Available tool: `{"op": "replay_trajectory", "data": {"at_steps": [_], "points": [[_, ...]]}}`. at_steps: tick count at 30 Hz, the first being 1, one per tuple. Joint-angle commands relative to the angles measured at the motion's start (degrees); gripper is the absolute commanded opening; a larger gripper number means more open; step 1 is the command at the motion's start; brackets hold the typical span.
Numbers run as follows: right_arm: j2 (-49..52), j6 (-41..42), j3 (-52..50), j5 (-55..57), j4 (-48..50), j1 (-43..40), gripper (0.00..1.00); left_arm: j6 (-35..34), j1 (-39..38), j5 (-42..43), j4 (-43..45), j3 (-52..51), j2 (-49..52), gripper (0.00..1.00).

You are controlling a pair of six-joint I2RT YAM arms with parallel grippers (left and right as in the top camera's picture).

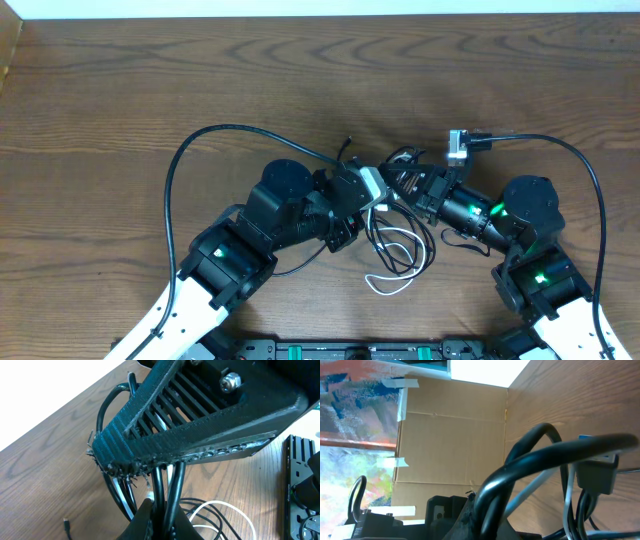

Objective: Untangle cables

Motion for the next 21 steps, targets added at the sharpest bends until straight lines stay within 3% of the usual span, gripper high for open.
{"op": "replay_trajectory", "data": {"at_steps": [1, 4, 6, 7, 8, 13, 17, 21], "points": [[0.02, 0.46, -0.07, -1.66, 0.15, -0.39, 0.01, 0.35, -0.02, -2.69, 0.24, 0.15, -0.04, 0.08], [0.02, 0.42, -0.07, -1.77, 0.09, -0.39, 0.02, 0.33, -0.02, -3.41, 0.26, 0.15, -0.09, 0.08], [0.02, 0.42, -0.07, -1.75, -0.17, -0.39, 0.11, 0.28, -0.02, -3.37, 0.17, 0.15, -0.11, 0.08], [0.02, 0.26, -0.07, -1.75, -0.20, -0.39, 0.28, 0.26, 0.00, -3.52, 0.00, 0.15, -0.11, 0.08], [0.02, -0.48, -0.07, -1.73, -0.17, -0.39, 0.38, -0.20, 0.04, -4.11, -0.15, 0.15, -0.11, 0.08], [0.02, -2.16, -0.07, -1.36, -0.07, -0.44, 0.71, -5.44, 0.04, -11.34, -0.74, 0.15, -0.15, 0.07], [0.02, -5.22, -0.07, -0.35, -0.07, -0.70, 0.88, -6.99, 0.24, -12.02, -1.27, 0.15, -0.17, 0.07], [0.02, -8.00, -0.07, -0.26, -0.11, -1.70, 0.92, -10.78, 2.16, -13.68, -2.05, 0.15, -0.39, 0.07]]}}
